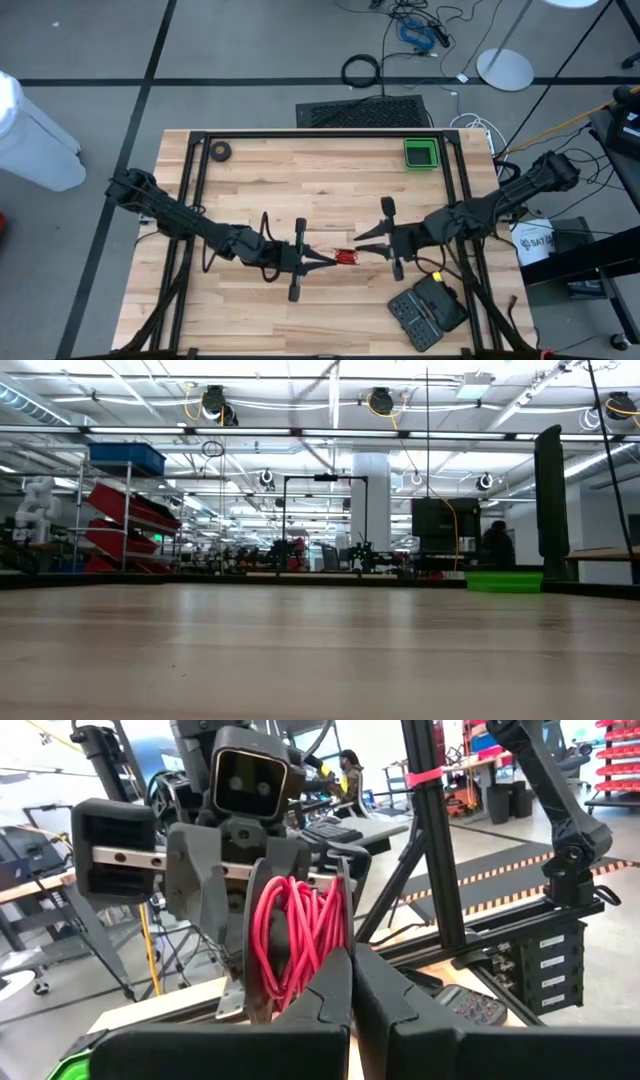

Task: Coil cords
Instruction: Uncoil the red wire from the spool

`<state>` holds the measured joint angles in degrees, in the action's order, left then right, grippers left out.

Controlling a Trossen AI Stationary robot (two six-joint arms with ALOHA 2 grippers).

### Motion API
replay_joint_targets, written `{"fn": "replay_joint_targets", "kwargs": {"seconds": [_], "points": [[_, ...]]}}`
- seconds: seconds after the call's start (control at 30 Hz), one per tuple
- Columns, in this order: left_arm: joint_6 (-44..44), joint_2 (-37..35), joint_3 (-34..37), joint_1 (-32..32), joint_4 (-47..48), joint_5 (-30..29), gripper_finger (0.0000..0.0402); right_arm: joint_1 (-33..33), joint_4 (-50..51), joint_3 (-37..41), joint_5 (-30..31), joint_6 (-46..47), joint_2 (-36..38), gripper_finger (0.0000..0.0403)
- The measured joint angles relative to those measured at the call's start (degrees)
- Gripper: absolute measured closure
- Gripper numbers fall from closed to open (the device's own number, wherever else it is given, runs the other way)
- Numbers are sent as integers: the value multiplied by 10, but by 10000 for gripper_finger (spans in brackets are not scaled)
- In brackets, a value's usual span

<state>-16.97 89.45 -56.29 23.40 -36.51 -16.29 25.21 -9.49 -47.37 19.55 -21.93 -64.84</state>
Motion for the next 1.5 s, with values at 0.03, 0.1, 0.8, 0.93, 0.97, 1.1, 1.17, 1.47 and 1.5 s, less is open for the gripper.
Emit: {"fn": "replay_joint_targets", "kwargs": {"seconds": [0.03,0.1,0.8,0.93,0.97,1.1,1.17,1.47,1.5], "points": [[0,0,0,0,0,0,401,0,-1,0,2,0,0,332],[0,0,0,0,0,0,401,0,-1,0,3,0,3,332],[0,0,0,0,0,-4,401,0,28,0,13,34,20,332],[0,0,0,0,0,-5,401,0,82,0,13,62,49,332],[0,0,0,0,0,-5,401,1,93,0,13,70,55,332],[0,0,0,-1,0,-10,401,11,107,0,-10,87,69,332],[0,0,0,-1,0,-15,401,16,107,0,-27,88,69,332],[0,0,0,-1,0,-21,401,15,92,0,-32,72,54,326],[0,0,0,-1,0,-21,401,15,85,0,-30,66,50,321]]}}
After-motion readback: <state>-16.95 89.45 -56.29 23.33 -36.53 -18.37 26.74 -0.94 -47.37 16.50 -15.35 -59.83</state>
